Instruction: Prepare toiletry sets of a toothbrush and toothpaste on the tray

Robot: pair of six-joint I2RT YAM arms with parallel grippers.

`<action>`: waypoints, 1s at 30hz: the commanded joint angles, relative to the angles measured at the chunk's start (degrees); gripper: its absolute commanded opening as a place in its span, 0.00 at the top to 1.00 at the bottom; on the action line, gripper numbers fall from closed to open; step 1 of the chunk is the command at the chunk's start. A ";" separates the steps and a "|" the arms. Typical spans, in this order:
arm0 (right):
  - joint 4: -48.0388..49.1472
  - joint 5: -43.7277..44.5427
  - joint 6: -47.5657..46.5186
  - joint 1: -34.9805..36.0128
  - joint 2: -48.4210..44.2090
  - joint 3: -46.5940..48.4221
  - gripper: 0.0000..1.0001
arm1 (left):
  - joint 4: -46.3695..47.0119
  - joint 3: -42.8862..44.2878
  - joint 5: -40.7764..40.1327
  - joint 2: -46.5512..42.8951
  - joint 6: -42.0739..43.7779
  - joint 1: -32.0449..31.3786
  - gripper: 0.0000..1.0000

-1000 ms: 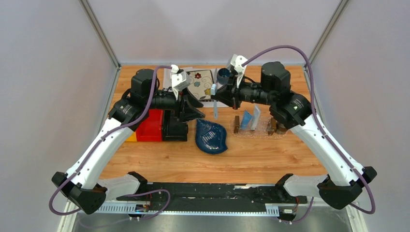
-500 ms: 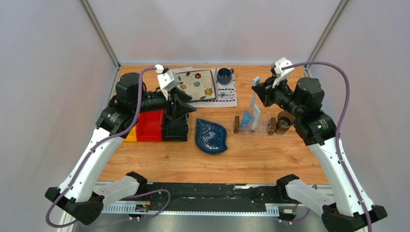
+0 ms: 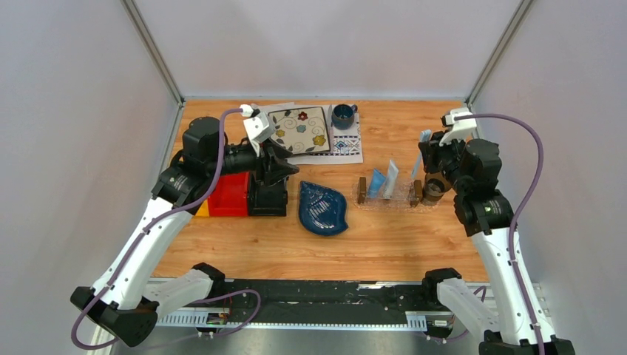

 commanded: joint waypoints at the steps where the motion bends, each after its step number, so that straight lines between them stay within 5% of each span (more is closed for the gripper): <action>1: 5.98 3.47 0.64 -1.26 -0.44 -3.91 1.00 | 2.99 -0.91 -0.28 -1.21 0.71 0.35 0.43; 11: 16.87 4.35 1.08 -1.61 0.09 -13.49 1.00 | 2.99 -3.28 -0.72 -1.30 1.41 0.44 0.43; 30: 23.21 2.68 1.60 -1.61 4.30 -18.86 1.00 | 3.16 -4.77 -0.63 -1.30 1.85 0.53 0.44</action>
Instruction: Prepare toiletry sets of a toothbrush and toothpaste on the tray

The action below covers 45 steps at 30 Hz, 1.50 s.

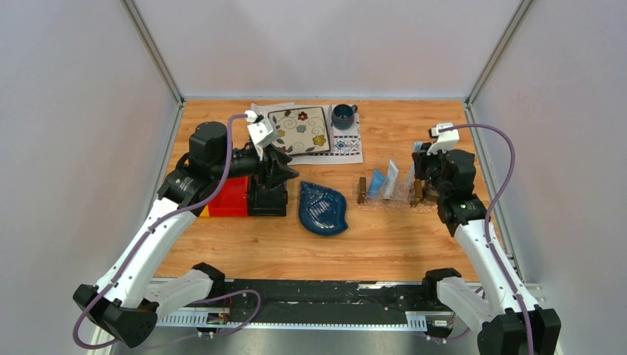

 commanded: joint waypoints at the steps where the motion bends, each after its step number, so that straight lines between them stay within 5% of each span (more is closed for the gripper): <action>1: 4.24 -0.80 2.06 -0.28 0.85 -1.09 1.00 | 2.07 -0.29 0.27 -0.80 0.96 0.29 0.44; 45: 10.13 -2.73 -4.17 -0.28 4.55 -5.22 1.00 | 3.48 -2.32 1.50 -0.10 0.52 0.29 0.44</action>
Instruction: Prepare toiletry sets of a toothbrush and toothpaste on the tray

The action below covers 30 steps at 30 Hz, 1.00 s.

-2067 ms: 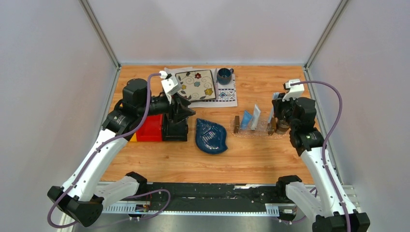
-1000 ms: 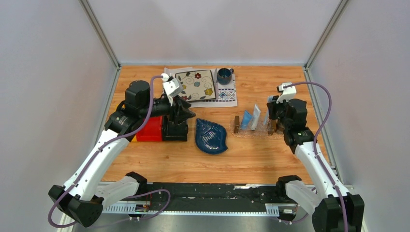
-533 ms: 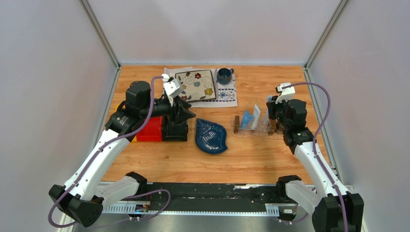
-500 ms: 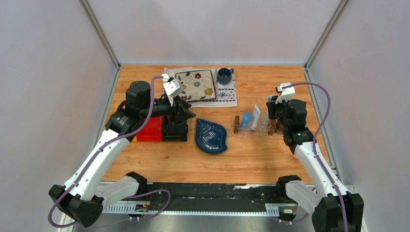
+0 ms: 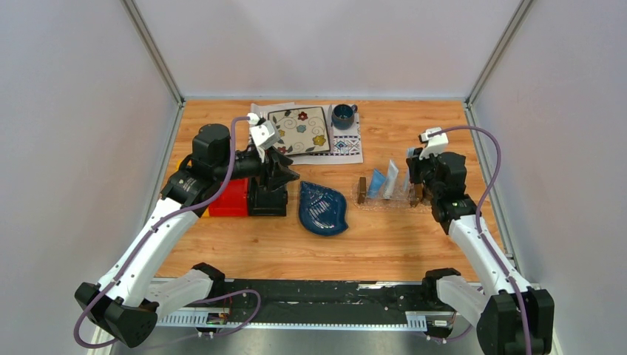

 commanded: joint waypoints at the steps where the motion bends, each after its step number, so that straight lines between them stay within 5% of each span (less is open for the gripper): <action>1: 3.99 -0.22 -1.24 -0.21 0.00 -0.41 1.00 | 2.14 -0.41 1.24 -0.10 0.45 0.29 0.44; 30: 3.90 -1.54 -1.24 -0.21 4.04 -0.85 1.00 | 2.50 -0.94 1.85 -0.54 0.45 0.29 0.44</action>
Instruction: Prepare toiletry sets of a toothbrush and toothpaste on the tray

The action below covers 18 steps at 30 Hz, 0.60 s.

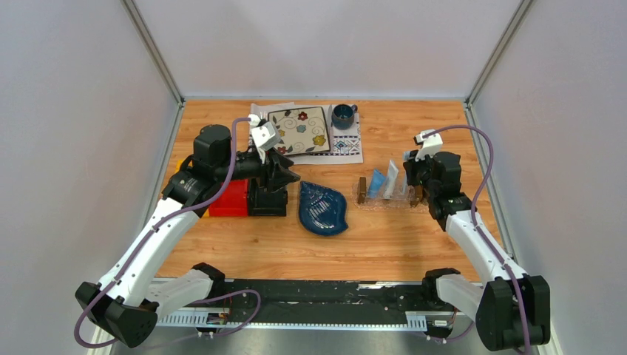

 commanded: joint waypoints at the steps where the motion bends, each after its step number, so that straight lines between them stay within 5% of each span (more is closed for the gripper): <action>1: 2.87 -0.53 -0.58 -0.17 0.33 0.02 1.00 | 2.19 -0.11 1.00 -0.54 0.47 0.29 0.44; 18: 3.40 -0.36 -0.76 -0.17 1.47 0.02 1.00 | 2.28 -0.37 1.26 -0.71 0.56 0.29 0.44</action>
